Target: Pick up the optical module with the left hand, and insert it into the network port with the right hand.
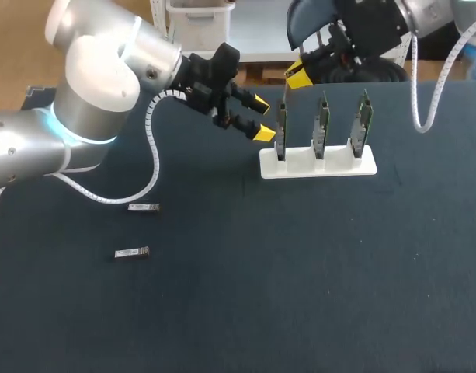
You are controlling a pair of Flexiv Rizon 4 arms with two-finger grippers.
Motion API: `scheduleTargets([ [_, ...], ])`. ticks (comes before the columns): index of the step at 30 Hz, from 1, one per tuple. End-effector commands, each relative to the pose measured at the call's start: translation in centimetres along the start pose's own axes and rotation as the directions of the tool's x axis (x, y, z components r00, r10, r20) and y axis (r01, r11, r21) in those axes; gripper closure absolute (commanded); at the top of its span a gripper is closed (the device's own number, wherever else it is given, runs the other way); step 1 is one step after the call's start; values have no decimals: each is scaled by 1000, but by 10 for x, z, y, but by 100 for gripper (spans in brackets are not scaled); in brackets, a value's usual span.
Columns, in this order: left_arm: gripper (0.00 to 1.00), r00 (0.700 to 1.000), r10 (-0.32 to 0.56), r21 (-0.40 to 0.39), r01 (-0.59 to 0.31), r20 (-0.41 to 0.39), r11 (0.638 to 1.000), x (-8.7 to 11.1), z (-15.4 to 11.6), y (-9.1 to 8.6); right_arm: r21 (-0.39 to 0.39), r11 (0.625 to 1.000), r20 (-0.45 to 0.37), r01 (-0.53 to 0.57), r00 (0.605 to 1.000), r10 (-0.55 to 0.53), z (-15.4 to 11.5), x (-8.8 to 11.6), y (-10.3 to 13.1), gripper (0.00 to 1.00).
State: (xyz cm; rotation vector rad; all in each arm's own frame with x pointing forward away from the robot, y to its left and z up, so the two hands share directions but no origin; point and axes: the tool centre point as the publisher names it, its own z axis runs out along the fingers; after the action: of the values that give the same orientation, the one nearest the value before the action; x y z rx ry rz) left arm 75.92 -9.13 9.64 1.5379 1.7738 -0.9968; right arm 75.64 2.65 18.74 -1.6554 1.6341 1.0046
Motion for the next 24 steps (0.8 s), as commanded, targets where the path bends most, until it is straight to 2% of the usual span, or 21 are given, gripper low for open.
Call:
scheduleTargets([
  [1,0,1000,-1,0,1,-2,1000,0,1,1,8,1000,-24,7,1000,-7,4,-2,-4,100],
  [14,0,1000,-1,0,1,-2,1000,0,1,1,24,999,-103,31,994,-28,14,4,-8,100],
  [24,0,1000,-1,0,1,-2,1000,0,1,1,69,998,-117,10,993,-2,14,9,-14,100],
])
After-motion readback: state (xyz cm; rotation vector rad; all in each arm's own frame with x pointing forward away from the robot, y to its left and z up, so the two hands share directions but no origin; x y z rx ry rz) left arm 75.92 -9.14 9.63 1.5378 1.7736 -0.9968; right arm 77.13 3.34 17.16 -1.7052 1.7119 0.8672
